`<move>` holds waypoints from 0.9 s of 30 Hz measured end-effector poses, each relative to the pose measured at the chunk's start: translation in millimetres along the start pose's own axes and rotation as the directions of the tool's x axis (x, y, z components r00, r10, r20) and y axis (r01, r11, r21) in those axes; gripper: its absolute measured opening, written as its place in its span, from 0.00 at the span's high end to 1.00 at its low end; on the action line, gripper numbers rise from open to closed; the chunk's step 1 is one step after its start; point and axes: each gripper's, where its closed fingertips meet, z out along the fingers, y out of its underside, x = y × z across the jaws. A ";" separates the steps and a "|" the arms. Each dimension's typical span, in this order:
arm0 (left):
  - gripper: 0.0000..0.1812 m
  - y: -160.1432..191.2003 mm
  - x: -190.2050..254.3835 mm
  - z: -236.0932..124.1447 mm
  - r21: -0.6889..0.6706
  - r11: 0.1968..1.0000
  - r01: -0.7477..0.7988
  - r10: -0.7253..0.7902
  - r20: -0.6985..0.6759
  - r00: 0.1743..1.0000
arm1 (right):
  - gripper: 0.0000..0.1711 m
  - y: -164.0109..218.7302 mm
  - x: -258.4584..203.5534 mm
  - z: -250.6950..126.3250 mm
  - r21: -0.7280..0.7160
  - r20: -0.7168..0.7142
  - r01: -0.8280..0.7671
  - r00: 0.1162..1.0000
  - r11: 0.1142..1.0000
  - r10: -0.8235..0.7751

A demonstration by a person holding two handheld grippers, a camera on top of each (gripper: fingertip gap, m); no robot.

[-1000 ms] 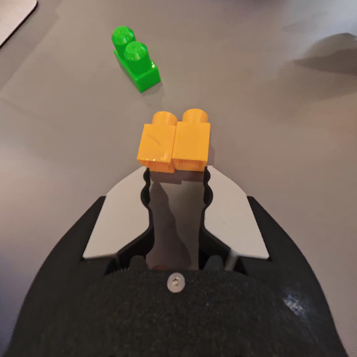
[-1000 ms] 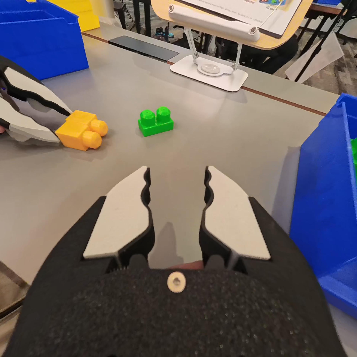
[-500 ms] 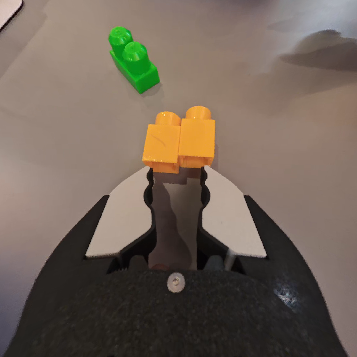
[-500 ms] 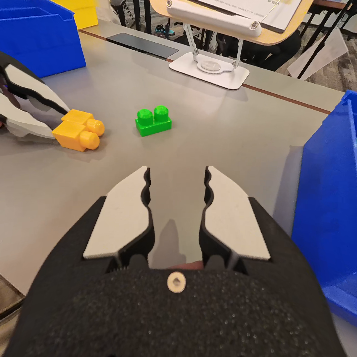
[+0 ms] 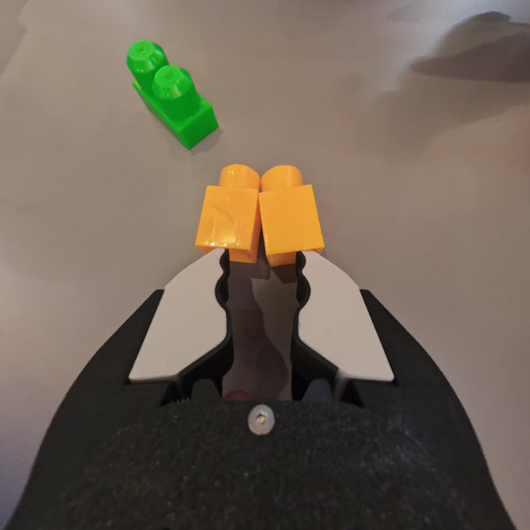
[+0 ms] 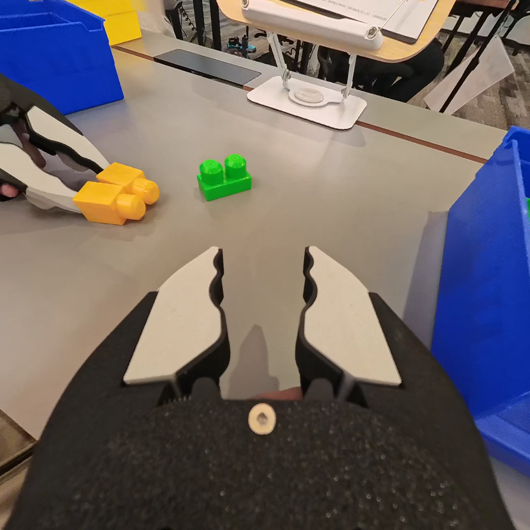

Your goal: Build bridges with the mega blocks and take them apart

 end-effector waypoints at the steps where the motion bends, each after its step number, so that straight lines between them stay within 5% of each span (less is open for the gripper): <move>1: 0.79 -0.2 -0.5 0.6 -0.001 1.000 -0.003 0.003 0.006 1.000 | 0.69 0.4 0.4 -0.1 0.000 0.000 -0.002 1.000 1.000 0.002; 4: 0.94 -0.5 -1.4 2.3 -0.003 1.000 -0.018 0.018 0.031 0.999 | 0.69 1.5 2.0 -0.4 0.001 -0.003 -0.008 1.000 1.000 0.008; 27: 0.97 -4.7 8.6 2.8 0.014 0.999 -0.036 0.035 0.025 0.999 | 0.69 0.4 2.3 -3.1 0.009 -0.002 -0.011 1.000 1.000 0.011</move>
